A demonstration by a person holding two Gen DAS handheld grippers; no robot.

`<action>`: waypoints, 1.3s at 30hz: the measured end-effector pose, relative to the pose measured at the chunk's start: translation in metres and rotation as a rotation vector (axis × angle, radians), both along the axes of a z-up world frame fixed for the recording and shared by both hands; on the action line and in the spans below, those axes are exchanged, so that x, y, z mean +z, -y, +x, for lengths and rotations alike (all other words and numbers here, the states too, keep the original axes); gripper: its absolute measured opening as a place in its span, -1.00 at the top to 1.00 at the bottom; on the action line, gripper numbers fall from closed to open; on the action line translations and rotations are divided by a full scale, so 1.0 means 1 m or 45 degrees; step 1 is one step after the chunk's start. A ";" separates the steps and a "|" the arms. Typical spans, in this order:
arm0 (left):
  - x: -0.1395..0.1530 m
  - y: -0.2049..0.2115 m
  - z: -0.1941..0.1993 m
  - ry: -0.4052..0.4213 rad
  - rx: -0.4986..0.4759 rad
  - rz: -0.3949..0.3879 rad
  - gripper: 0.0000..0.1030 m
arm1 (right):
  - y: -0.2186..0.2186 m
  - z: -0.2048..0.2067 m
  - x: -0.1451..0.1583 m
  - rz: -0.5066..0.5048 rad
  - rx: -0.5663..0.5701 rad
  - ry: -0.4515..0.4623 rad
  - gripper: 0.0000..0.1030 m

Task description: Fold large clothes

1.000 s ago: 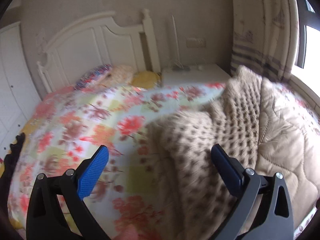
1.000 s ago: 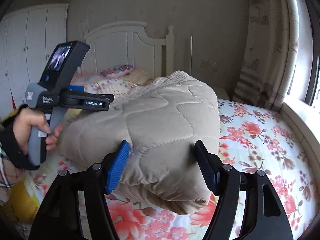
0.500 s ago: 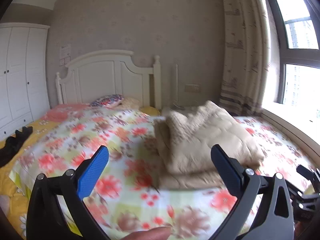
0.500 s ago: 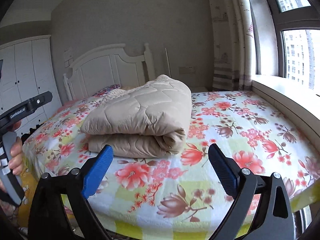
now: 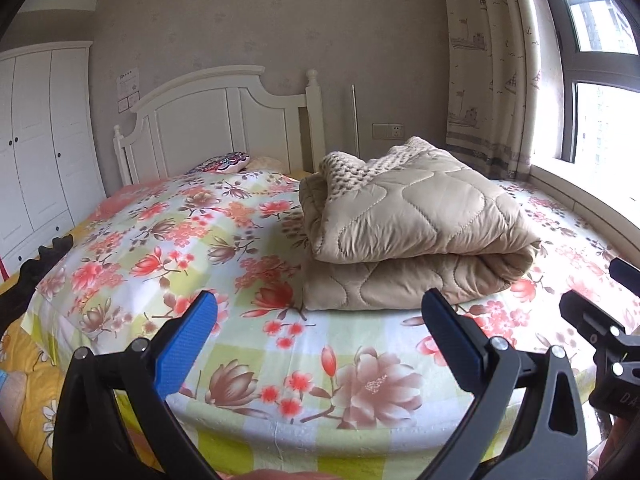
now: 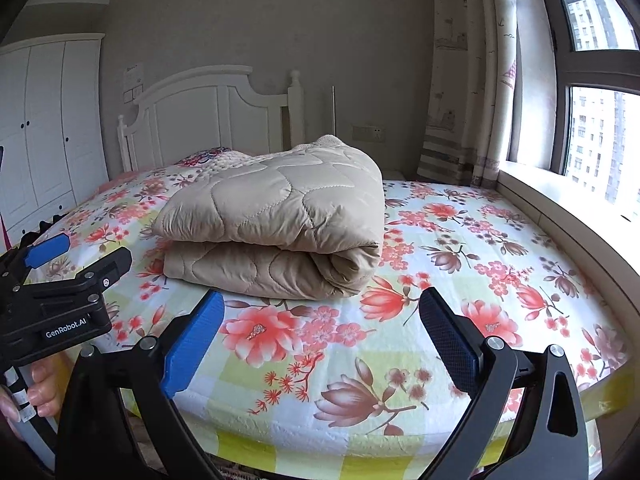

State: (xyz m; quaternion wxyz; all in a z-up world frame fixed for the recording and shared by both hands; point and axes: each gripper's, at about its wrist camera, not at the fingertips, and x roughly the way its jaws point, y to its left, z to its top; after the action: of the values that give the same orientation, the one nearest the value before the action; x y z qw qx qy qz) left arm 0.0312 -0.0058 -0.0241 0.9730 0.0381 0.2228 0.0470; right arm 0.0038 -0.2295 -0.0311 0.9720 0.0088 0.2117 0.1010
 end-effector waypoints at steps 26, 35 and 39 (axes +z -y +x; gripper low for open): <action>0.002 -0.002 0.000 0.008 -0.007 -0.003 -0.96 | -0.005 -0.001 0.000 -0.004 0.004 -0.007 -0.84; 0.001 -0.003 0.000 0.006 -0.009 -0.006 -0.96 | -0.004 -0.001 -0.001 0.000 0.003 -0.011 -0.84; 0.002 -0.002 0.000 0.009 -0.008 -0.007 -0.96 | -0.006 -0.001 -0.001 0.004 -0.001 -0.015 -0.84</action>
State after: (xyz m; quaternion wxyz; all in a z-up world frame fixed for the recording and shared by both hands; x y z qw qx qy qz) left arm 0.0307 -0.0039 -0.0221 0.9740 0.0358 0.2195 0.0436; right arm 0.0027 -0.2236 -0.0318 0.9708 0.0109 0.2174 0.1010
